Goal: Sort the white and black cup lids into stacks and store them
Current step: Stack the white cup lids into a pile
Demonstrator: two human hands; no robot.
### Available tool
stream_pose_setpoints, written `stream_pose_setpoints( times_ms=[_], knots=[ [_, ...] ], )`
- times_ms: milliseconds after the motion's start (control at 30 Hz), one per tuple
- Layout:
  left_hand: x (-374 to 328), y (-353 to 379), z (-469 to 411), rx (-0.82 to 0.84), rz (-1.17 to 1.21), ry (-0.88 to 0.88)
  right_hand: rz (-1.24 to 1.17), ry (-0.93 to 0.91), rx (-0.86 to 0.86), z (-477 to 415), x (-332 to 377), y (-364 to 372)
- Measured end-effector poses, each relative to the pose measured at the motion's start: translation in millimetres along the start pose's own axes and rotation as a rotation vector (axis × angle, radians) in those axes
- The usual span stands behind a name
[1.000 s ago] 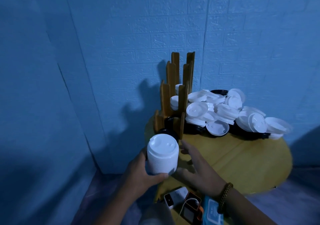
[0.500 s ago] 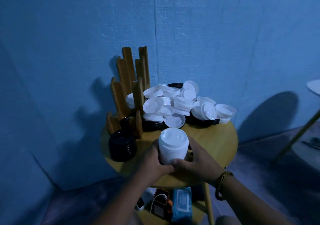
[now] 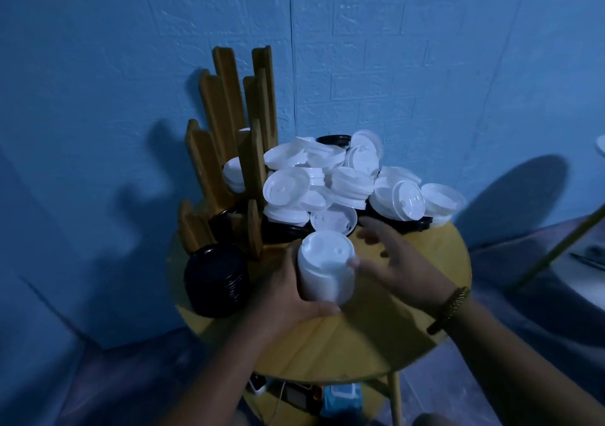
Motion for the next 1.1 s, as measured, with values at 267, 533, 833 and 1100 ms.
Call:
stream_pose_setpoints(
  times_ms=[267,533,833,1100],
  knots=[
    [-4.5,-8.1,5.3,-0.075,0.159,0.042,0.119,0.025,-0.224,-97.5,47.9,-12.2],
    [-9.2,-11.5,8.8,-0.117,0.119,0.028,0.114,0.307,-0.089,-141.6,39.0,20.4],
    [-5.1,-10.9,11.2,-0.102,0.183,0.029,-0.214,0.244,-0.320,-83.2,39.6,-22.5],
    [-5.1,-10.5,11.1,-0.077,0.167,0.047,-0.003,-0.059,-0.556,11.0,33.9,-42.6]
  ],
)
Point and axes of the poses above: each hand's wrist, its own z-axis away from the middle knuckle, its own y-axis out of the palm, x = y × z, the point moved 8 cm from there along -z, towards the middle knuckle, and after that the axes turned 1 degree about -x, right-handed, at the moved point
